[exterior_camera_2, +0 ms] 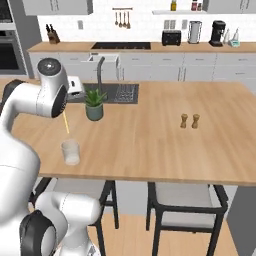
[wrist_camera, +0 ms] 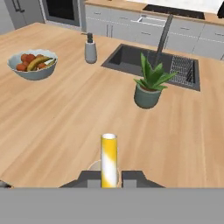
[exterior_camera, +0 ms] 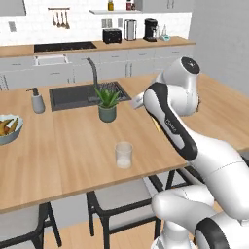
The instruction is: Take a straw from the drawer in front and place it inside the glass cup on the dining counter.
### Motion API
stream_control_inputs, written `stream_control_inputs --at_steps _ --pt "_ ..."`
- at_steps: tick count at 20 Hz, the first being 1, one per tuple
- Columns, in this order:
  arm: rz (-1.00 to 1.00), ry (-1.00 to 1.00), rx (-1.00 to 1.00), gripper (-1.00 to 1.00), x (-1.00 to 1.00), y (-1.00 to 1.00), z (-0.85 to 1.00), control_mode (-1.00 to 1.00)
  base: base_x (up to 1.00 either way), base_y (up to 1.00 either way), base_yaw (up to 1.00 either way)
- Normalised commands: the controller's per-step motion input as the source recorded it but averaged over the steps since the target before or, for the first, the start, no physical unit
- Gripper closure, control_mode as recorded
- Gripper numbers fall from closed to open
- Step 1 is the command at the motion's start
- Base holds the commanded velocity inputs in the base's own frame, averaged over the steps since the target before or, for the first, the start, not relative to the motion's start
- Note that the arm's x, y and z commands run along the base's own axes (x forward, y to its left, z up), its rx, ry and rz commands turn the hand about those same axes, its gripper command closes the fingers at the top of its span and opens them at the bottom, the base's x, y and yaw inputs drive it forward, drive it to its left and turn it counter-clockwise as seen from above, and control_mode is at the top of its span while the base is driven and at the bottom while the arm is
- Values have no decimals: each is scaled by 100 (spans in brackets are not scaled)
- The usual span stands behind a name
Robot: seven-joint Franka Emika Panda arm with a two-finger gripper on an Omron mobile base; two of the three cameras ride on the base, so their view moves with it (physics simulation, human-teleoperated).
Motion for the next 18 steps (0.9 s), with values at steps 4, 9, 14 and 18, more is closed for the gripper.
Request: stream_control_inputs --at_steps 4,9,14,18 --pt "0 0 0 100 0 0 0 100 87 19 18" --pt "7 -1 6 100 2 2 5 -100 42 14 10" --pt "36 -17 33 100 -48 -32 8 -100 0 0 0" --pt "50 -17 44 100 -25 -42 0 -100 0 0 0"
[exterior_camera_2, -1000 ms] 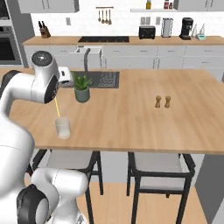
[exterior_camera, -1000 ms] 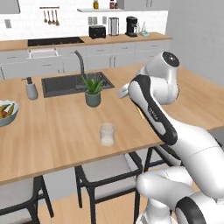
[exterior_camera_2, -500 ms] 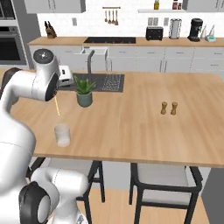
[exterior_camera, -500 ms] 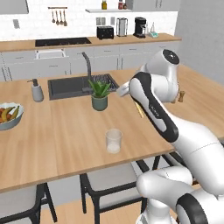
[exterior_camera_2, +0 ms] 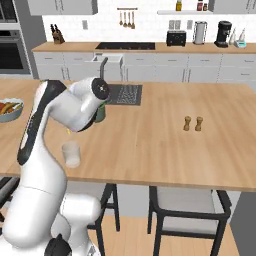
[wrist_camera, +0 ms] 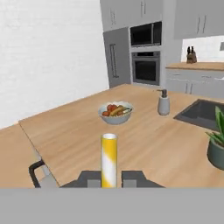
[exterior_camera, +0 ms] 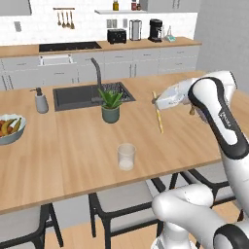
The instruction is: Take a straw from the drawer in front and place it inside the glass cup on the dining counter.
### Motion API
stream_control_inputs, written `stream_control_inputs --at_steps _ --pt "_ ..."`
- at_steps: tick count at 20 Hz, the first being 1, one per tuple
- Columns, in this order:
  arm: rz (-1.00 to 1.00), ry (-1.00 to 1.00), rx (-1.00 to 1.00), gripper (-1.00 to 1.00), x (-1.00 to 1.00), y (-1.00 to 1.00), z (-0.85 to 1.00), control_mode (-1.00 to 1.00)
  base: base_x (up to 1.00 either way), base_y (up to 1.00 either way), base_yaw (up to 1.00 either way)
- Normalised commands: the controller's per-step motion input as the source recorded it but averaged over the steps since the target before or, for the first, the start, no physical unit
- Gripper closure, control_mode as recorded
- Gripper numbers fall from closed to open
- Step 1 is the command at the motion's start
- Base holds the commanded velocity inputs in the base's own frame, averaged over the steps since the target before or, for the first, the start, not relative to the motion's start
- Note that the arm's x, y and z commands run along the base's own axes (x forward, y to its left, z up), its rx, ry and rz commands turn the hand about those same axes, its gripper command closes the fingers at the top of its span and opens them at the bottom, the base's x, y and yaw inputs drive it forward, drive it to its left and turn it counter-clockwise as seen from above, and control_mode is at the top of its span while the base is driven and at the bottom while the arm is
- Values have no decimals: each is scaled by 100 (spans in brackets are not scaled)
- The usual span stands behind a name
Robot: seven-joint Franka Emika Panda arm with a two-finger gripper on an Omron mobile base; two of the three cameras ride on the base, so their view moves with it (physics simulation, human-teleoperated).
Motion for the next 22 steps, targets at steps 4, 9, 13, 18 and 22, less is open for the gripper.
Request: stream_control_inputs --at_steps 4,9,13,18,22 --pt "48 -12 42 100 -4 -8 0 -100 0 0 0" --pt "36 -1 25 100 23 14 -19 -100 0 0 0" --pt "23 0 3 100 40 14 -40 -100 0 0 0" --pt "15 0 0 100 21 20 -50 -100 0 0 0" --pt "11 -1 0 100 15 13 -52 -100 0 0 0"
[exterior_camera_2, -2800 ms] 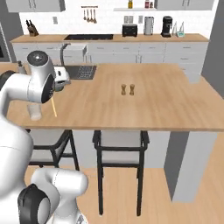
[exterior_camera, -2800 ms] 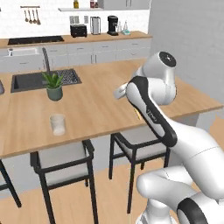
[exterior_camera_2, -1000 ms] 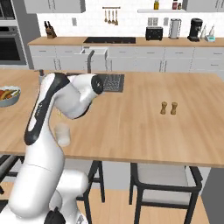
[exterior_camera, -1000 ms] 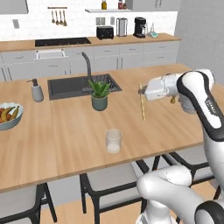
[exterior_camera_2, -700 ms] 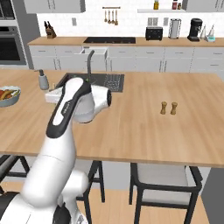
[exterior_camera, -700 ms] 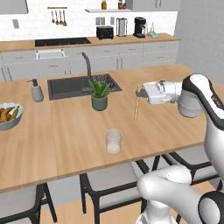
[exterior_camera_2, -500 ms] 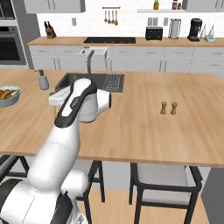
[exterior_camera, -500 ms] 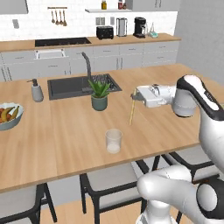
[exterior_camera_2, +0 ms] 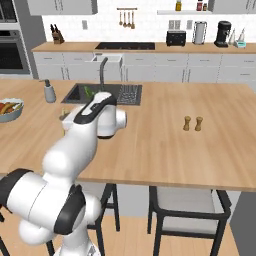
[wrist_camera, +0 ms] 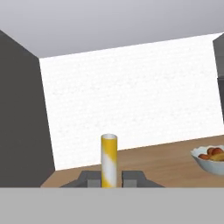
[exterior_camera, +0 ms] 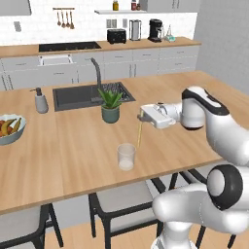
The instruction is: Take a straw from the drawer in front and place it inside the glass cup on the dining counter.
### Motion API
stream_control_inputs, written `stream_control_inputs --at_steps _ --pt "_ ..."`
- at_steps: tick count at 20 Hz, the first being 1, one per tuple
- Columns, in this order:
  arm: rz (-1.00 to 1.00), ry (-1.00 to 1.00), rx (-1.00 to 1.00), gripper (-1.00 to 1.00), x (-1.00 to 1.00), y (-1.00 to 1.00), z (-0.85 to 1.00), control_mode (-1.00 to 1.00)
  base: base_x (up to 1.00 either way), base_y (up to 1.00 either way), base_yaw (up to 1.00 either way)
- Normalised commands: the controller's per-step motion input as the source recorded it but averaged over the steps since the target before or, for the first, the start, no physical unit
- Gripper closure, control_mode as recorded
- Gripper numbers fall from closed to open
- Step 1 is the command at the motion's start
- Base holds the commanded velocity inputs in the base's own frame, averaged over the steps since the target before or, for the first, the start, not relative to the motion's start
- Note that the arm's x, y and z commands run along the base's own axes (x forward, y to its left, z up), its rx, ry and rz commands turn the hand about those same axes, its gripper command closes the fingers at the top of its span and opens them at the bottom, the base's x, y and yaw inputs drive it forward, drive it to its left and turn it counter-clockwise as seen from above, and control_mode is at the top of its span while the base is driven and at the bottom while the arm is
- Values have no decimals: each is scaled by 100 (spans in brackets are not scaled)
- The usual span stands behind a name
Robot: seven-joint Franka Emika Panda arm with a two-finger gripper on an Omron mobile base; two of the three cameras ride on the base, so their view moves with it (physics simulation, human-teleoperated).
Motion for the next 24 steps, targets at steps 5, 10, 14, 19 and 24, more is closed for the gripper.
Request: stream_control_inputs --at_steps 5,10,14,19,24 --pt "9 -1 0 100 35 24 -52 -100 0 0 0" --pt "5 -7 0 100 46 28 -32 -100 0 0 0" --pt "0 -9 0 100 53 2 -28 -100 0 0 0" --pt "0 -6 0 100 29 0 -33 -100 0 0 0" --pt "0 -1 0 100 24 0 -38 -100 0 0 0"
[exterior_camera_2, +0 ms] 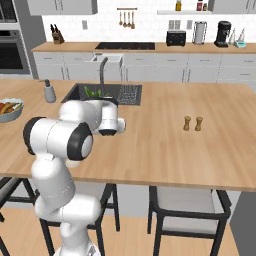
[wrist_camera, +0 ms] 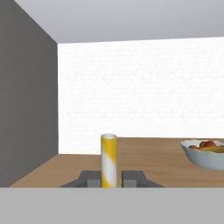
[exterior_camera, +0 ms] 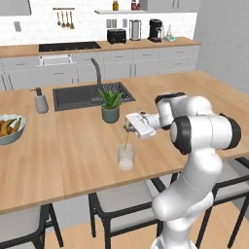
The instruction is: Take a straw from the drawer in front and place it inside the glass cup on the dining counter.
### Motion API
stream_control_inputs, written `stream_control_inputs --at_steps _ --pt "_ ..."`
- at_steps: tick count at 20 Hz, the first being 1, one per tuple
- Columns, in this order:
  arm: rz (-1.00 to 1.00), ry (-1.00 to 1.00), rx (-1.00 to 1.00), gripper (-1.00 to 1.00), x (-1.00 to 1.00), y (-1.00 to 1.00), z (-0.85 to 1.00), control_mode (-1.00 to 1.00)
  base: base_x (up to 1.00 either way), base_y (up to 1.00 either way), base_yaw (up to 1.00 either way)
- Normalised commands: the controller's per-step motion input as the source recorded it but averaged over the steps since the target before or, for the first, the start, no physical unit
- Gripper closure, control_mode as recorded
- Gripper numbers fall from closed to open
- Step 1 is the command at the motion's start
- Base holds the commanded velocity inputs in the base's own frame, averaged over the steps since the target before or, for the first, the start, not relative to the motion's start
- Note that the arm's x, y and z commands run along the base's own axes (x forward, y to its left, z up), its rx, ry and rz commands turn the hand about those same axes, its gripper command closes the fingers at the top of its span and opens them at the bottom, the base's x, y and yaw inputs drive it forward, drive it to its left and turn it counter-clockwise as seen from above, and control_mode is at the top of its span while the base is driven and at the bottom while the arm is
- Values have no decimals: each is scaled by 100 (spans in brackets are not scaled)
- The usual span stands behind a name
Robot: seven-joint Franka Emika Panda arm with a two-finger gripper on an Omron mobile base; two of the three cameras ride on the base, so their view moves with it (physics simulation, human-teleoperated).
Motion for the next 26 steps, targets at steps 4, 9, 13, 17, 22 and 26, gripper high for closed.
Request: stream_control_inputs --at_steps 4,9,13,17,22,26 --pt "0 -1 0 100 32 3 -30 -100 0 0 0" --pt "0 -1 0 100 32 12 -25 -100 0 0 0" --pt "0 -2 0 100 -47 5 -10 -100 0 0 0" --pt "0 -6 0 100 -95 0 0 -100 0 0 0" --pt "0 -4 0 100 -42 0 -10 -100 0 0 0" --pt "0 -6 -3 100 0 0 -21 -100 0 0 0"
